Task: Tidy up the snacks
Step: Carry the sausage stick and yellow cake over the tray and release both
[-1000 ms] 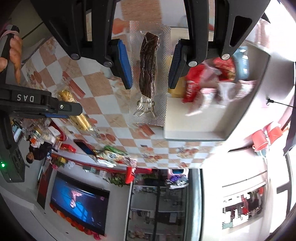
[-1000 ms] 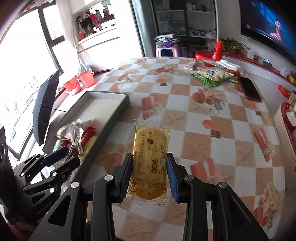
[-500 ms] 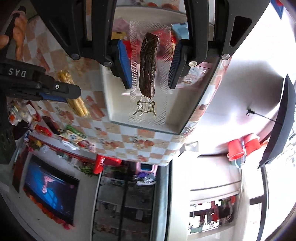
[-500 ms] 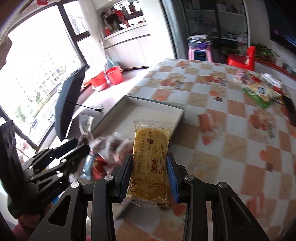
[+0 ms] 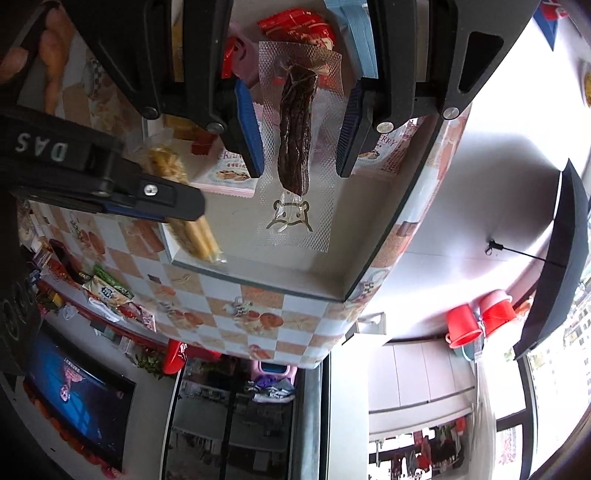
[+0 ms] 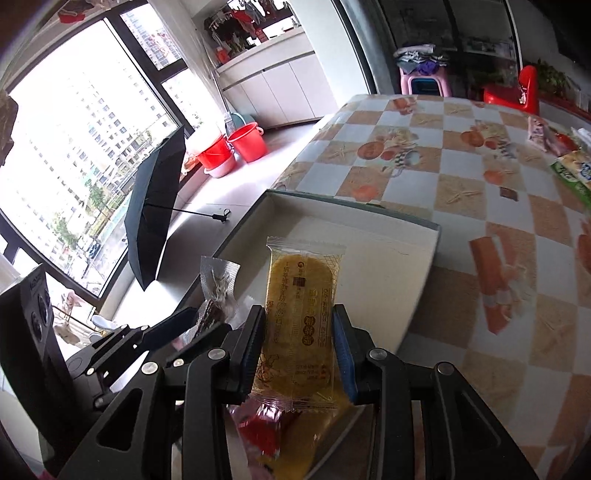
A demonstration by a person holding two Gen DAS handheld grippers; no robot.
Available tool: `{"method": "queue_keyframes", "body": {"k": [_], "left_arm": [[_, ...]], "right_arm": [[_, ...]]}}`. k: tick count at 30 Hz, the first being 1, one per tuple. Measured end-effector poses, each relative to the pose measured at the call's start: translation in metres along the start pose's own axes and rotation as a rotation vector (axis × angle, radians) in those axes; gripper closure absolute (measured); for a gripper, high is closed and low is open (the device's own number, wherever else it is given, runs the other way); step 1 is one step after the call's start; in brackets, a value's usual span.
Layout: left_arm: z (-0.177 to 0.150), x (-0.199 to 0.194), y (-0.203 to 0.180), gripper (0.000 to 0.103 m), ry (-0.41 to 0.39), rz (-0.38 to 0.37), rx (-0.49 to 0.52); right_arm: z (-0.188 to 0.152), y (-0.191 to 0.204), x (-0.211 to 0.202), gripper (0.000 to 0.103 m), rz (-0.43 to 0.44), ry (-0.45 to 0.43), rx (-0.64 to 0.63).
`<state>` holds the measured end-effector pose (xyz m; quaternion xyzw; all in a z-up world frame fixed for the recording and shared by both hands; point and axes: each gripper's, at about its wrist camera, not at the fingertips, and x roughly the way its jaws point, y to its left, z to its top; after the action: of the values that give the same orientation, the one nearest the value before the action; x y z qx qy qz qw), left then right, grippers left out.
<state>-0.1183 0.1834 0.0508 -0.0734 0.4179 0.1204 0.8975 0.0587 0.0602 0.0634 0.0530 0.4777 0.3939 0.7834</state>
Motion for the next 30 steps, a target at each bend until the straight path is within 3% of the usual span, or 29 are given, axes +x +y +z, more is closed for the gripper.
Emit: {"method": "queue_keyframes", "body": {"k": [1,2,3,4,5,9,11,12,13,17,18,20,25,30], "left_arm": [[-0.001,0.001,0.0,0.055,-0.003,-0.004,0.005],[-0.002,0.001,-0.001,0.051,-0.009,-0.002,0.019],[-0.003,0.0,-0.003,0.036,-0.019,0.011,0.041],[-0.004,-0.001,-0.004,0.021,-0.035,0.025,0.059],[-0.005,-0.004,-0.006,0.02,-0.056,0.037,0.076],[-0.004,-0.01,-0.011,0.02,-0.077,0.038,0.101],[-0.001,-0.012,-0.011,0.019,-0.066,0.025,0.076],[0.0,-0.014,-0.011,0.019,-0.064,0.012,0.059],[0.001,-0.016,-0.011,0.019,-0.07,0.001,0.046],[0.002,-0.024,-0.017,0.018,-0.103,0.0,0.018],[0.002,-0.026,-0.02,0.017,-0.11,0.001,0.014],[0.002,-0.029,-0.026,0.001,-0.111,-0.004,0.008],[-0.007,-0.036,-0.048,0.0,-0.152,-0.045,0.027],[-0.018,-0.04,-0.071,0.0,-0.152,-0.063,0.048]], "right_arm": [[0.001,0.0,0.008,0.064,0.011,0.014,-0.003],[0.002,-0.001,0.011,0.053,0.022,0.03,-0.005],[0.001,-0.002,0.018,0.043,0.03,0.047,0.005],[-0.001,-0.005,0.019,0.022,0.029,0.035,0.031],[-0.003,-0.007,0.017,0.012,0.033,0.018,0.051],[-0.016,-0.026,0.001,0.012,0.142,-0.039,0.149],[-0.025,-0.042,-0.017,0.012,0.193,-0.097,0.215],[-0.033,-0.054,-0.031,0.012,0.258,-0.145,0.258],[-0.039,-0.063,-0.04,0.0,0.307,-0.176,0.286],[-0.066,-0.107,-0.075,0.0,0.382,-0.261,0.394],[-0.073,-0.117,-0.08,0.0,0.384,-0.262,0.412],[-0.087,-0.139,-0.089,0.0,0.343,-0.27,0.455],[-0.13,-0.179,-0.104,0.001,0.255,-0.314,0.549],[-0.143,-0.17,-0.119,0.001,0.195,-0.37,0.453]]}}
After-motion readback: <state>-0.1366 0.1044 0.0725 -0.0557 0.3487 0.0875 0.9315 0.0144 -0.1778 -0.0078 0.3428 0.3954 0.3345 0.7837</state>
